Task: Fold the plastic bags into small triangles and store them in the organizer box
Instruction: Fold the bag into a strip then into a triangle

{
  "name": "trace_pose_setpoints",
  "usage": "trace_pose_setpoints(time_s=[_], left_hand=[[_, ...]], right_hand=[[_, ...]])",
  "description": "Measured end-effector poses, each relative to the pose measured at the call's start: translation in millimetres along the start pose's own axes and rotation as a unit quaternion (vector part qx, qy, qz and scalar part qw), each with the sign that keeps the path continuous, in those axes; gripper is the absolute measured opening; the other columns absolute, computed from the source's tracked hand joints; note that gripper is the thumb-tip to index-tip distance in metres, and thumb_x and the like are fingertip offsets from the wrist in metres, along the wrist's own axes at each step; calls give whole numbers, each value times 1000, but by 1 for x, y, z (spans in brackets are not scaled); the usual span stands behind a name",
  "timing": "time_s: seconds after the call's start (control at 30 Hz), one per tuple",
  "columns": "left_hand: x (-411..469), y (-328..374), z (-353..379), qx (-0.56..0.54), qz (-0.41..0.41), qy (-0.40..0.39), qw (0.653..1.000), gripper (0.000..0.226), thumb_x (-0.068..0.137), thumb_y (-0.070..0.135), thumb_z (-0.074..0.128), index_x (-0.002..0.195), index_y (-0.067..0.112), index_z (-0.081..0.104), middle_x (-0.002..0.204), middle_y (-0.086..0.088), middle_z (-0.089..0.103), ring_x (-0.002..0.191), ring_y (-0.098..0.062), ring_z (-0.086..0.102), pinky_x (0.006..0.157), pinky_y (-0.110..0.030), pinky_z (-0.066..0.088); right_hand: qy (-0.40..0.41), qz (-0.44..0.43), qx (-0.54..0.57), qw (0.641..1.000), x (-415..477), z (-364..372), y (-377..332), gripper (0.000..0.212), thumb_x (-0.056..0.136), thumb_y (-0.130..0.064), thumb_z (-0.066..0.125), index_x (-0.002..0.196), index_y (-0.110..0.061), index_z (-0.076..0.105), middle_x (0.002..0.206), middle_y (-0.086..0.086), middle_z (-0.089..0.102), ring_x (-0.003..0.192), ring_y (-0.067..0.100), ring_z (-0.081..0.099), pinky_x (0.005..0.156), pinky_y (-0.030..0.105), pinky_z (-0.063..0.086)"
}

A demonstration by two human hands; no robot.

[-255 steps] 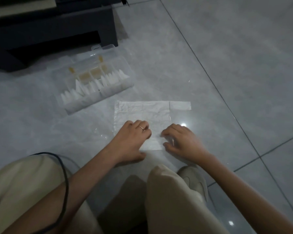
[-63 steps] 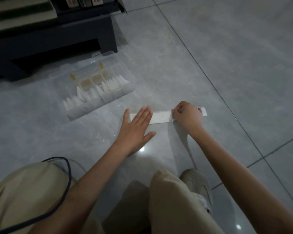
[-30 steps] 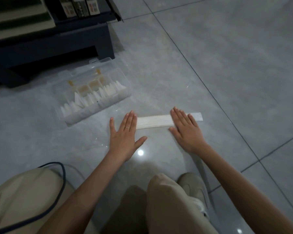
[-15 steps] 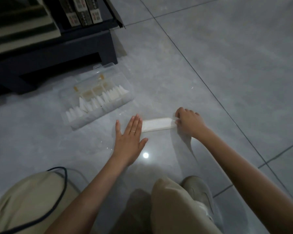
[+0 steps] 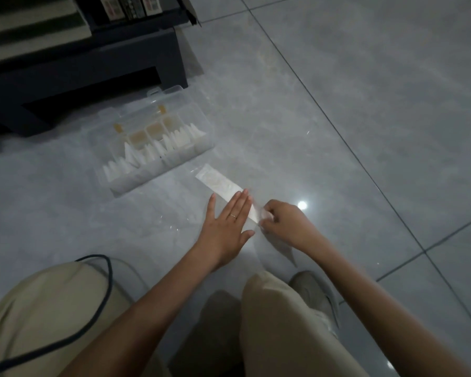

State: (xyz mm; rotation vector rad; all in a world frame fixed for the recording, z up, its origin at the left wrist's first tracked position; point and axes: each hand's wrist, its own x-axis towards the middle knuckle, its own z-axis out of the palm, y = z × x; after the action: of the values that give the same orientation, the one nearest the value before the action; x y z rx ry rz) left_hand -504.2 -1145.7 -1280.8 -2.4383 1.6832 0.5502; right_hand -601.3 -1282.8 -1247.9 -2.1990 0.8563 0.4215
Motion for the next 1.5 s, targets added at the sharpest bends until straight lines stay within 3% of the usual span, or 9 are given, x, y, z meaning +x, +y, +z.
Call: trace_pose_setpoints(time_s=[0.17,0.33,0.5,0.7,0.8,0.93,1.07,1.27,1.5], left_hand=[[2,-2,-5,-3,5,-22,1000,70,102,50,15,149,15,-24,156,2,-31,144,-11,-24,113,-54,-14],[1,-1,-8,-14,6,-40,999,70,102,50,15,149,15,-22,156,2,-30,144,-11,-25,113,-53,-15],[-1,-2,-4,-38,6,-29,999,70,102,49,17,149,15,-23,154,3,-33,144,-10,-26,113,-53,-16],[-2,-3,-3,-36,5,-6,999,70,99,53,8,150,15,-21,145,5,-38,145,-11,-21,115,-52,-9],[0,-5,-1,-40,8,47,998,80,88,57,3,154,11,7,161,-1,-6,149,-13,7,113,-54,13],[6,-3,-6,-94,-1,85,992,70,91,55,44,150,21,27,162,2,12,146,-11,15,110,-43,13],[12,6,-7,-250,-73,147,954,62,77,56,64,129,25,51,152,13,32,137,-5,28,106,-38,13],[23,8,-3,-349,-153,232,895,17,89,34,62,91,18,66,127,18,56,115,-5,48,92,-27,16],[27,5,4,-353,-161,291,874,11,84,24,66,77,17,62,114,12,63,103,-8,53,88,-27,19]], right_hand=[[-48,-132,-6,990,-5,-21,18,53,94,-9,50,142,-24,32,106,8,66,94,26,62,82,29,45],[-189,-150,42,970,12,-54,31,48,93,6,38,118,-31,58,123,-2,58,108,12,54,90,22,42],[-245,-126,59,959,21,-64,34,52,85,10,50,107,-33,67,116,1,66,103,24,62,87,35,52],[-148,-80,121,978,26,-50,35,25,85,4,62,96,-15,74,78,1,74,69,6,63,68,19,51],[-103,-65,129,984,23,-42,32,18,85,4,63,89,-9,75,57,-15,65,50,-4,55,54,9,40],[-65,-22,171,983,19,-30,33,17,86,2,61,81,-10,71,55,-2,66,43,6,56,47,20,47],[-3,-14,180,984,16,-16,30,21,85,-24,73,69,-11,69,52,0,65,37,11,47,46,20,42],[80,4,84,993,17,-6,23,25,84,-36,73,65,-20,68,53,-9,62,48,2,53,49,18,40],[146,-52,23,988,7,3,26,15,90,-38,63,90,-22,65,78,-9,58,60,3,49,56,21,35]])
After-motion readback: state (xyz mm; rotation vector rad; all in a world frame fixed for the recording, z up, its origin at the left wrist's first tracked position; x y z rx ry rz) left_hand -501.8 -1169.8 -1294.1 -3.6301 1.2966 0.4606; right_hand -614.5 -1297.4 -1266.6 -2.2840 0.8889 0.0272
